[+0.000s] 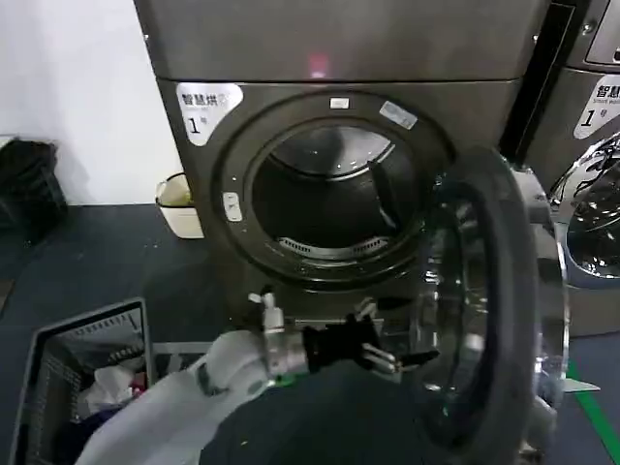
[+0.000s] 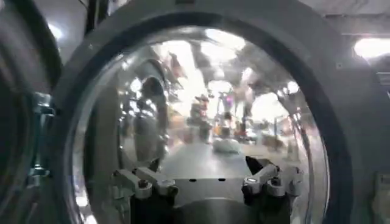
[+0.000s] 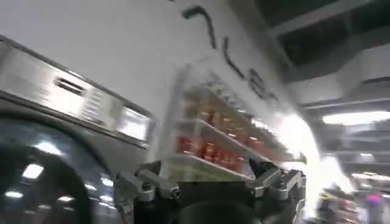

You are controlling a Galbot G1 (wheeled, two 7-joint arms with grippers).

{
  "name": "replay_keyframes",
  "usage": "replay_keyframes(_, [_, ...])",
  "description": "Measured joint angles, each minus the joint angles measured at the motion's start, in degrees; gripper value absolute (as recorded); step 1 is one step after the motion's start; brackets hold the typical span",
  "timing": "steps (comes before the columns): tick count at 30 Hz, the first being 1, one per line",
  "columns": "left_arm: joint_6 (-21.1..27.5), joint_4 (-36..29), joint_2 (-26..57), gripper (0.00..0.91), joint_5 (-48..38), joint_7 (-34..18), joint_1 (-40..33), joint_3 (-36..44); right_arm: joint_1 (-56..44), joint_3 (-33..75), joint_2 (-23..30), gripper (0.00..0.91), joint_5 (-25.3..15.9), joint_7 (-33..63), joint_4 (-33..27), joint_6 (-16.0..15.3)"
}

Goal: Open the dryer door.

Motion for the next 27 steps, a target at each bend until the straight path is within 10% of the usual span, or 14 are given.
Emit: replay_keyframes(27, [-3.84,17.01,-21.88,0.907,9.02,-5.8,-9.23,10.54,-3.97,7.23,0.61,0.907,0.63,10.3,1.16,-5.72])
